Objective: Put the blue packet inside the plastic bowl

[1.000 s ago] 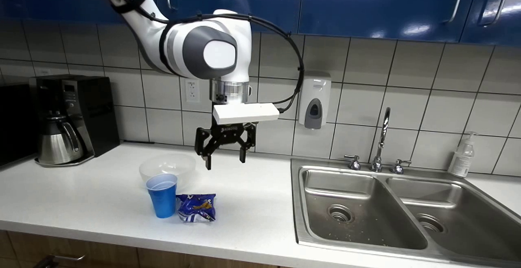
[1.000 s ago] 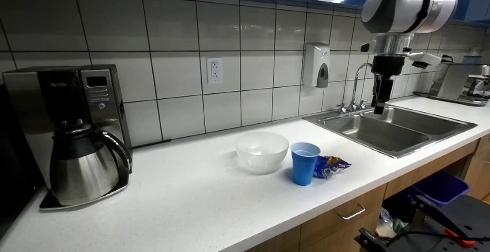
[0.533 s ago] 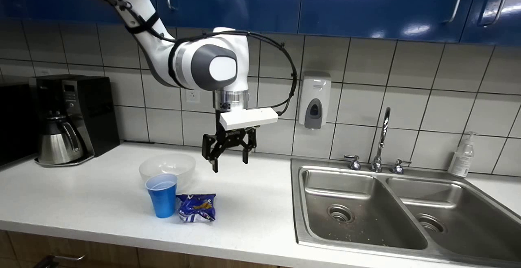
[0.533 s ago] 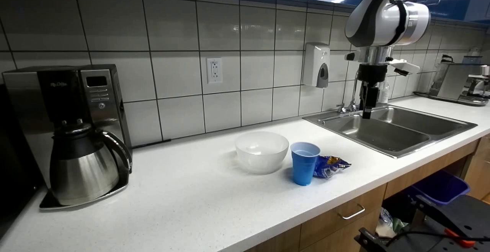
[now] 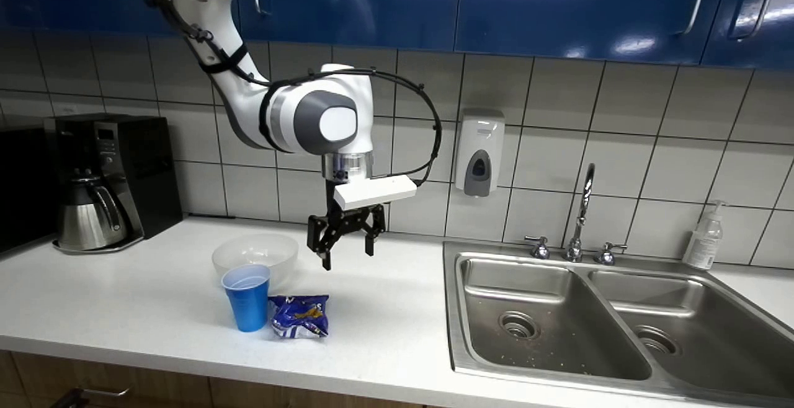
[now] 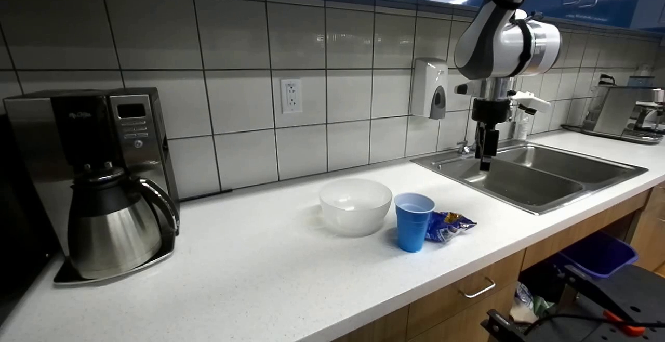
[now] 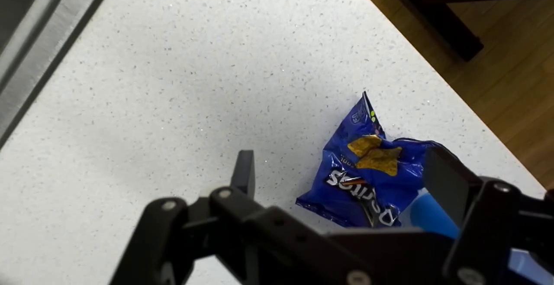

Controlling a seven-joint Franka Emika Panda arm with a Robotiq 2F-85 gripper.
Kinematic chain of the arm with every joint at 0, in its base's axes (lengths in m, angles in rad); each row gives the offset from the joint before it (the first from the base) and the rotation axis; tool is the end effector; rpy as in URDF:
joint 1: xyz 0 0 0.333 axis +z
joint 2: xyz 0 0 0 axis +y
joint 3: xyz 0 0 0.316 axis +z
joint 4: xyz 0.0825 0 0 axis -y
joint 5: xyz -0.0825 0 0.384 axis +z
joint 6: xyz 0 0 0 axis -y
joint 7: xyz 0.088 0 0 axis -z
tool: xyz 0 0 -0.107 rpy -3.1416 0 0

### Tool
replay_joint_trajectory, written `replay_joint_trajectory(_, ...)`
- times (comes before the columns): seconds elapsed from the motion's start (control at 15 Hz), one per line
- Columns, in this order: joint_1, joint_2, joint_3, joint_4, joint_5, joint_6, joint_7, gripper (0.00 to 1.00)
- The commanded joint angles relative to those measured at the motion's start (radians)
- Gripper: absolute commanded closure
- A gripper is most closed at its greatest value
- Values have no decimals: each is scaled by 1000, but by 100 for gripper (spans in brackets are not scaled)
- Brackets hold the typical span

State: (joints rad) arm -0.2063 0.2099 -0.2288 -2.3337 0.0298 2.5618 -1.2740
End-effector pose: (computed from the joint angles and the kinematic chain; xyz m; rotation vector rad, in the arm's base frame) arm 0.4720 -0.2213 0.2515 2.8463 1.2364 -0.0112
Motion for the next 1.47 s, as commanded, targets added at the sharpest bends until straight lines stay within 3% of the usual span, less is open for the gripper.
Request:
replay_joint_trajectory(0.0, -39, 17, 53, 6, 8, 30, -43, 0)
replay_joint_trajectory(1.4, -35, 127, 156, -71, -100, 216, -76, 0)
